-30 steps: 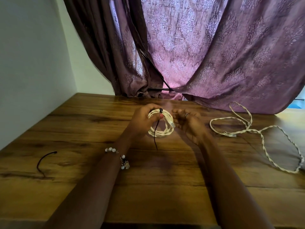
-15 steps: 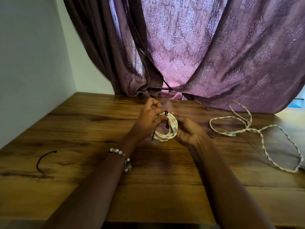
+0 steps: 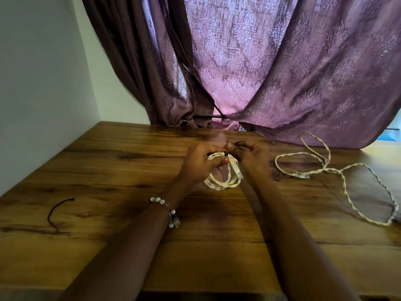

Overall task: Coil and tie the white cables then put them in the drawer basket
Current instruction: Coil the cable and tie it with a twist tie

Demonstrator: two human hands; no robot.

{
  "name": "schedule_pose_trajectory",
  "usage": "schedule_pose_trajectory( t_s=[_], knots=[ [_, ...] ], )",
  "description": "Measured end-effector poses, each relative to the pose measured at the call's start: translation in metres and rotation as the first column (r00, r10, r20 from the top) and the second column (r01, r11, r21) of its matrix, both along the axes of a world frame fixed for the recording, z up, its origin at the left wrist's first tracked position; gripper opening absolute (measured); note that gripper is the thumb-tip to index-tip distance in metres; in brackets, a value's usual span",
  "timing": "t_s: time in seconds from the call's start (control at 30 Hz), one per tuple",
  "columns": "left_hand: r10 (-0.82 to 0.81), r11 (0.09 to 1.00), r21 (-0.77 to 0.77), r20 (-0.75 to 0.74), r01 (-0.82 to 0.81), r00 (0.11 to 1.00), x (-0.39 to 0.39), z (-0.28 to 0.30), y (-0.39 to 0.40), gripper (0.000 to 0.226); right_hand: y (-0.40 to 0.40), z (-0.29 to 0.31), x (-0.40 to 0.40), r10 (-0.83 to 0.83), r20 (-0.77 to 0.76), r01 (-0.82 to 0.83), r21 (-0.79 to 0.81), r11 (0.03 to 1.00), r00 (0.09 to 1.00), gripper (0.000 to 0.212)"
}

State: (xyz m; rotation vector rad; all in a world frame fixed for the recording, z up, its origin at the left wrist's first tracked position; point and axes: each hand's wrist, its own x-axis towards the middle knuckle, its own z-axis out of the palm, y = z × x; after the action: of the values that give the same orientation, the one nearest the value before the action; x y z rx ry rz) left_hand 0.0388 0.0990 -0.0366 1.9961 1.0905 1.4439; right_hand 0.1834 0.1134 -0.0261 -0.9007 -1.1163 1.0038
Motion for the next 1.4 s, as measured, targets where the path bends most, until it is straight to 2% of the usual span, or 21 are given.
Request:
schedule_pose_trajectory(
  t_s=[0.07,0.13,0.2,0.37,0.47,0.53,0.63,0.7,0.83,0.93,1.07,1.17,1.3,1.4],
  knots=[
    [-0.014,0.996,-0.081,0.091,0.021,0.996,0.004,0.001,-0.001,0.008,0.001,0.003,0.002,-0.169,0.267,0.092,0.278,0.956,0.949,0.008],
    [-0.027,0.989,-0.143,0.139,0.047,0.99,0.005,0.003,-0.001,0.002,0.002,0.003,0.001,-0.346,0.387,0.138,0.473,0.87,0.855,0.012],
    [-0.032,0.979,-0.193,0.156,0.062,0.987,0.003,0.005,-0.001,0.008,-0.001,0.002,-0.003,-0.423,0.401,0.163,0.54,0.826,0.813,0.016],
    [-0.013,0.974,-0.217,0.211,0.06,0.977,0.002,0.007,-0.002,0.016,-0.003,0.002,-0.006,-0.464,0.396,0.141,0.62,0.771,0.792,0.028],
    [0.078,0.98,-0.197,0.184,-0.041,0.98,-0.002,0.0,0.004,0.011,-0.001,0.003,-0.002,-0.39,0.456,0.05,0.598,0.8,0.8,0.028],
    [0.156,0.974,-0.19,0.147,-0.126,0.977,-0.008,-0.005,0.009,0.025,-0.001,0.004,-0.002,-0.255,0.512,-0.034,0.489,0.872,0.82,0.032],
    [0.259,0.946,-0.239,0.163,-0.217,0.952,-0.012,-0.006,0.012,0.031,-0.002,0.004,-0.002,-0.003,0.456,-0.187,0.371,0.91,0.89,0.028],
    [0.272,0.94,-0.259,0.171,-0.223,0.947,-0.013,-0.005,0.014,0.026,-0.002,0.005,0.001,0.099,0.446,-0.27,0.338,0.902,0.89,0.031],
    [0.205,0.948,-0.282,0.187,-0.147,0.961,-0.014,-0.001,0.012,0.014,-0.002,0.01,0.015,0.112,0.554,-0.36,0.361,0.86,0.825,0.029],
    [0.129,0.95,-0.307,0.206,-0.061,0.97,-0.012,0.001,0.007,0.015,-0.003,0.014,0.02,0.114,0.527,-0.353,0.379,0.855,0.842,0.024],
    [0.06,0.962,-0.272,0.14,-0.019,0.988,-0.011,0.003,0.002,0.011,-0.004,0.016,0.02,0.131,0.471,-0.331,0.373,0.867,0.872,0.023],
    [0.067,0.955,-0.296,0.201,-0.005,0.977,-0.011,0.0,0.003,0.008,-0.006,0.015,0.017,0.145,0.452,-0.331,0.364,0.871,0.88,0.027],
    [0.174,0.944,-0.323,0.304,-0.071,0.937,-0.009,-0.004,0.01,0.007,-0.005,0.009,0.005,0.064,0.511,-0.289,0.373,0.882,0.857,0.024],
    [0.232,0.939,-0.319,0.31,-0.129,0.922,-0.004,-0.007,0.01,0.012,-0.007,0.005,-0.007,0.006,0.445,-0.2,0.389,0.899,0.895,0.021]
  ],
)
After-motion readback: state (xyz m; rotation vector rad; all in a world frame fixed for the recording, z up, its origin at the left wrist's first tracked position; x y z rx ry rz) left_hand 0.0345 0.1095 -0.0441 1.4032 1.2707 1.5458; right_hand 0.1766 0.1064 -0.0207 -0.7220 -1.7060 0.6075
